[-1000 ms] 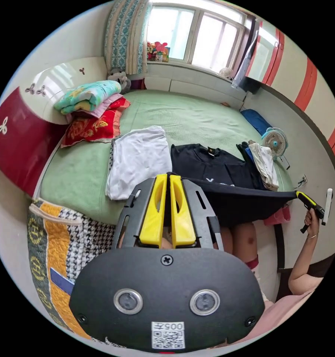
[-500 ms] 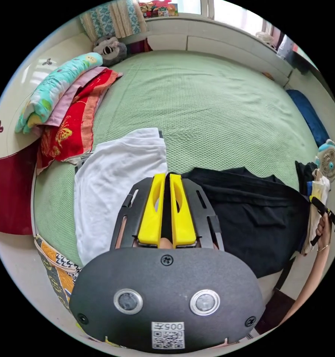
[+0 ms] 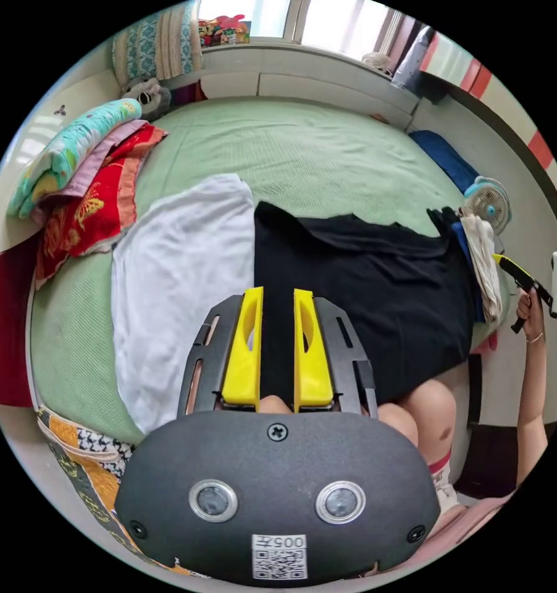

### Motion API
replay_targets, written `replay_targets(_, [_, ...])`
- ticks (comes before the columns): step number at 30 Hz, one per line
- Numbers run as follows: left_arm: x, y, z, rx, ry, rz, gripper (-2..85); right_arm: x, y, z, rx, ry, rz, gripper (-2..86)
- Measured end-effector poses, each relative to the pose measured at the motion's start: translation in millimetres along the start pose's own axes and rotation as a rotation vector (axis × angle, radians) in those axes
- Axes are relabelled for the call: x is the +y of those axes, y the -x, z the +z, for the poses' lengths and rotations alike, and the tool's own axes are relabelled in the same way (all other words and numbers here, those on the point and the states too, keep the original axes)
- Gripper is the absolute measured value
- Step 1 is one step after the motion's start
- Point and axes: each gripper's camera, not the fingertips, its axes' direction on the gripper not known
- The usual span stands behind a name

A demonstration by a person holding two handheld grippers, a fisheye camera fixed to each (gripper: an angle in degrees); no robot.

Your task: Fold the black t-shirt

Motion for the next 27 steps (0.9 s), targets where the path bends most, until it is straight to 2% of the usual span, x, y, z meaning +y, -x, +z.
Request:
replay_targets(3, [35, 6, 17, 0.034, 0.024, -0.025, 9.6, 56, 5, 2, -0.064, 0.054, -0.023, 13.2])
replay_targets(8, [52, 15, 44, 0.097, 0.052, -0.095, 10.7, 123, 0, 44, -0.007, 0.175, 0.074, 13.7])
replay_targets(10, [48, 15, 59, 0.145, 0.068, -0.131, 11.2, 129, -5, 63, 0.006, 0.2, 0.13, 13.4])
replay_targets(13, [38, 5, 75, 0.1, 0.098, -0.144, 11.2, 128, 0, 90, -0.003, 0.244, 0.138, 11.6])
replay_targets(19, [25, -22, 76, -0.021, 0.133, -0.122, 4.2, 124, 17, 99, 0.058, 0.229, 0.108, 0.1])
replay_targets(27, [60, -47, 68, -0.035, 0.102, -0.094, 2.6, 133, 4, 77, 0.035, 0.211, 0.065, -1.3])
